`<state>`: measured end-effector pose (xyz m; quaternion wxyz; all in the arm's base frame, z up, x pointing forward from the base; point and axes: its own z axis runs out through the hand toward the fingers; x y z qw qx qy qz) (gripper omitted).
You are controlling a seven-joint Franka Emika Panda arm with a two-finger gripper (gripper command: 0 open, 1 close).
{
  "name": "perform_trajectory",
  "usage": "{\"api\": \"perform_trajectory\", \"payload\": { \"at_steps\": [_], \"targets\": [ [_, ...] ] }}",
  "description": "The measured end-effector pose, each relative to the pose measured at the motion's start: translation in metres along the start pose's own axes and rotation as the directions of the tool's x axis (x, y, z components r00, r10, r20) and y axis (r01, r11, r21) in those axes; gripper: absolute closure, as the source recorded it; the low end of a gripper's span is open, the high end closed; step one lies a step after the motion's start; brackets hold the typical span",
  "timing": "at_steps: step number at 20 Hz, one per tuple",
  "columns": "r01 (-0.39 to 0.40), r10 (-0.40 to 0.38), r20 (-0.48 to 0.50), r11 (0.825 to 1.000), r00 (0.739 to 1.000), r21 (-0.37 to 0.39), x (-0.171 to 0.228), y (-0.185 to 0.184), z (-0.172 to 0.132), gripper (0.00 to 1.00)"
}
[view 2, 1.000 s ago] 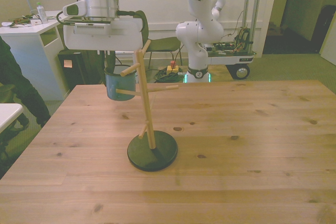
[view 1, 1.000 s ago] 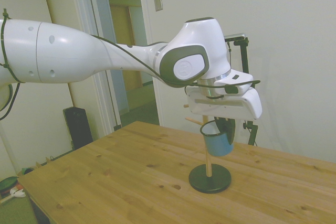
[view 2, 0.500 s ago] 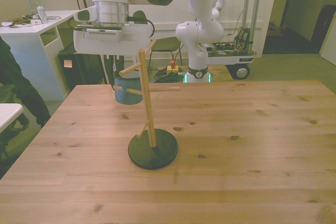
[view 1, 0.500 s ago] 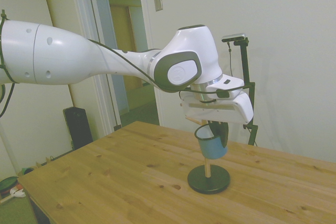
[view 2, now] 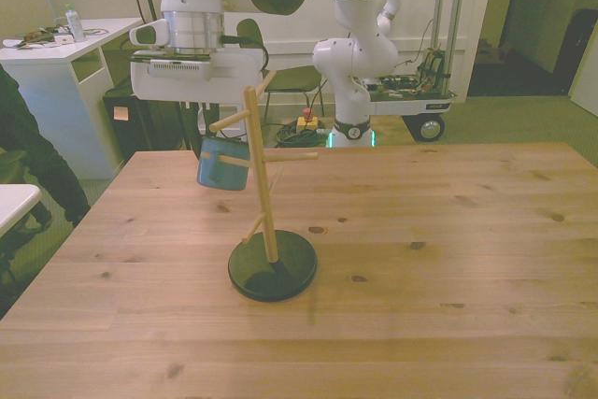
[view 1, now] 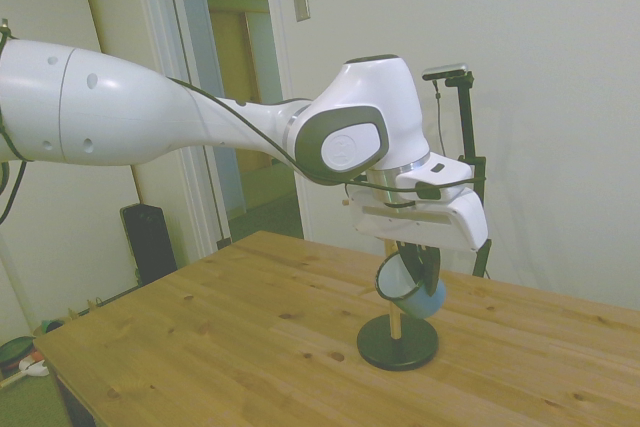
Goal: Hang the mug
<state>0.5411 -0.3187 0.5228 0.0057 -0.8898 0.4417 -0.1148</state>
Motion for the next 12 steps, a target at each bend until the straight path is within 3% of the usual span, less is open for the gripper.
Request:
{"api": "perform_trajectory", "payload": {
  "at_steps": [12],
  "targets": [
    [-0.049, 0.049, -0.011, 0.999, 0.999, 0.007, 0.009, 0.039, -0.010, 0.00]
  ]
}}
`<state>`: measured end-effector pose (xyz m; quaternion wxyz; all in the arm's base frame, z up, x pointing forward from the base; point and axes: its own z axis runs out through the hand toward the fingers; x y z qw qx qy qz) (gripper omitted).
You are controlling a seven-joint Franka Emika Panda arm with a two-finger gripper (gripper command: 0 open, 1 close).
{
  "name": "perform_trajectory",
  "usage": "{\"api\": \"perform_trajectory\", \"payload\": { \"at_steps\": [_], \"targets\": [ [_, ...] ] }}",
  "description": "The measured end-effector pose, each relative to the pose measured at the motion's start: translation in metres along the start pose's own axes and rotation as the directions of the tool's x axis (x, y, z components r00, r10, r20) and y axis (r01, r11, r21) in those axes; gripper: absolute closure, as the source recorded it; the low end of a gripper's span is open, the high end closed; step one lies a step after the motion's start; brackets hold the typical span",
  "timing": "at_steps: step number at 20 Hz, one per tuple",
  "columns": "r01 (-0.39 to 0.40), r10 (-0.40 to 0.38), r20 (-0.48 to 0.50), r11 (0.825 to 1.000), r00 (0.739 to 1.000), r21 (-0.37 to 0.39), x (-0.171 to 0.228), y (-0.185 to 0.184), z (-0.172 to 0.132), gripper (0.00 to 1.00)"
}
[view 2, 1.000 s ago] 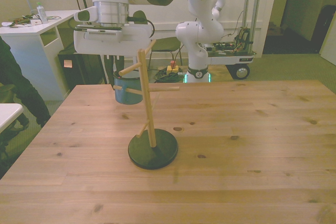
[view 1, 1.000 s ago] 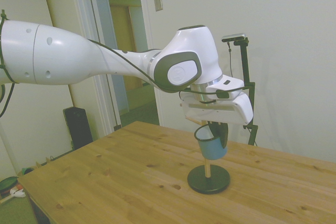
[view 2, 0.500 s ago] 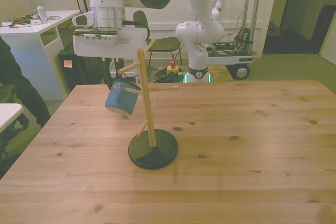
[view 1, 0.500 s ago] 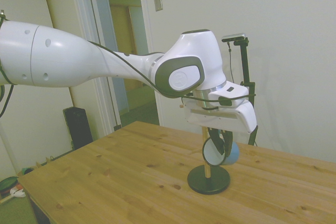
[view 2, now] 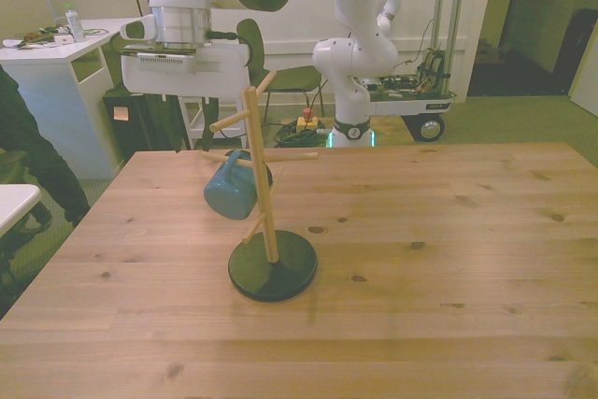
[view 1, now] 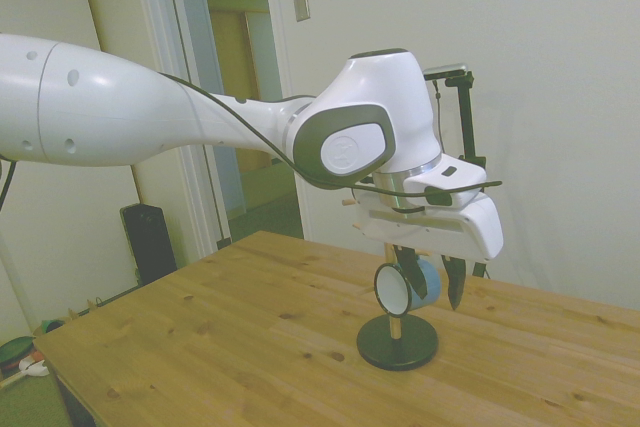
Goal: Hang the mug
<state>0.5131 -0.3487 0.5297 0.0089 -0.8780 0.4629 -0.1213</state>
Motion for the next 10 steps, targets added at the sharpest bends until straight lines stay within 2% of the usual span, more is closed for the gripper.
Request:
{"api": "perform_trajectory", "payload": {
  "at_steps": [10],
  "targets": [
    [-0.026, 0.025, 0.048, 0.999, 0.999, 0.023, -0.007, 0.015, 0.016, 0.00]
  ]
}}
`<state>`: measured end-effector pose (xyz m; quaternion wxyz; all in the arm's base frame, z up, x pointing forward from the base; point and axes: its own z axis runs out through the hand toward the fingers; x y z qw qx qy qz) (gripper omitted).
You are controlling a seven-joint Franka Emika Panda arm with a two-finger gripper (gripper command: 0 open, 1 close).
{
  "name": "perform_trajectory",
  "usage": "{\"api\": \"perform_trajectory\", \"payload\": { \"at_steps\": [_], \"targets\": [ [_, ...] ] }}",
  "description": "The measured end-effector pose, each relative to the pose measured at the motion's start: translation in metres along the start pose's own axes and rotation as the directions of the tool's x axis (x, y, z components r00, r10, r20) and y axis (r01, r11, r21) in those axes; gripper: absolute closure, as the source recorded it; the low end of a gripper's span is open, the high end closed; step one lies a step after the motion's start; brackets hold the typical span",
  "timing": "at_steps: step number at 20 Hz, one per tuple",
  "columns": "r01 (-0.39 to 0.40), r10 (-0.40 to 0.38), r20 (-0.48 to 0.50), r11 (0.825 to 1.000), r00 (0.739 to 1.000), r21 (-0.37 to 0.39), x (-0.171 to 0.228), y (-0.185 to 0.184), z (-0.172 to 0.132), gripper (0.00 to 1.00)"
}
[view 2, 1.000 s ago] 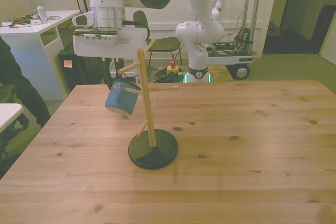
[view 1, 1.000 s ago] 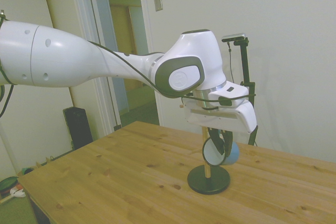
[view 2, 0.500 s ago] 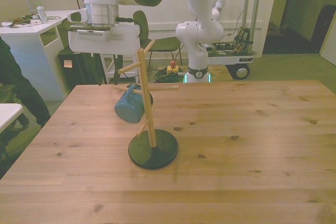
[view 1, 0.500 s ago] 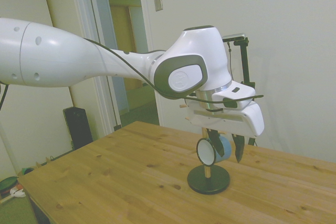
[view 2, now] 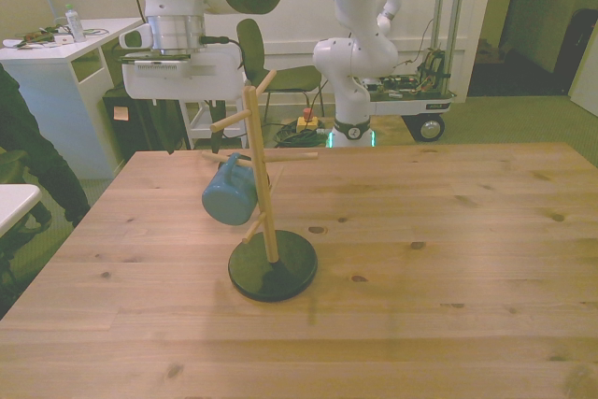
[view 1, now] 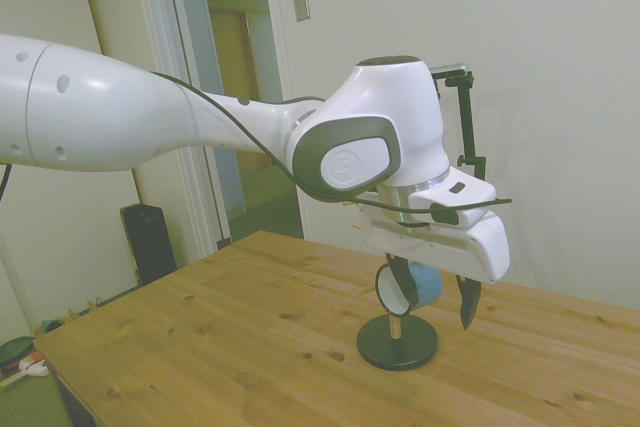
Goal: Hang the mug
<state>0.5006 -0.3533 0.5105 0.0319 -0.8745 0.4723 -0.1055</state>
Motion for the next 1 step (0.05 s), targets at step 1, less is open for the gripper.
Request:
{"api": "perform_trajectory", "payload": {
  "at_steps": [1],
  "targets": [
    [0.001, -0.001, 0.003, 1.000, 1.000, 0.000, -0.0012, -0.0001, 0.0018, 0.00]
  ]
}}
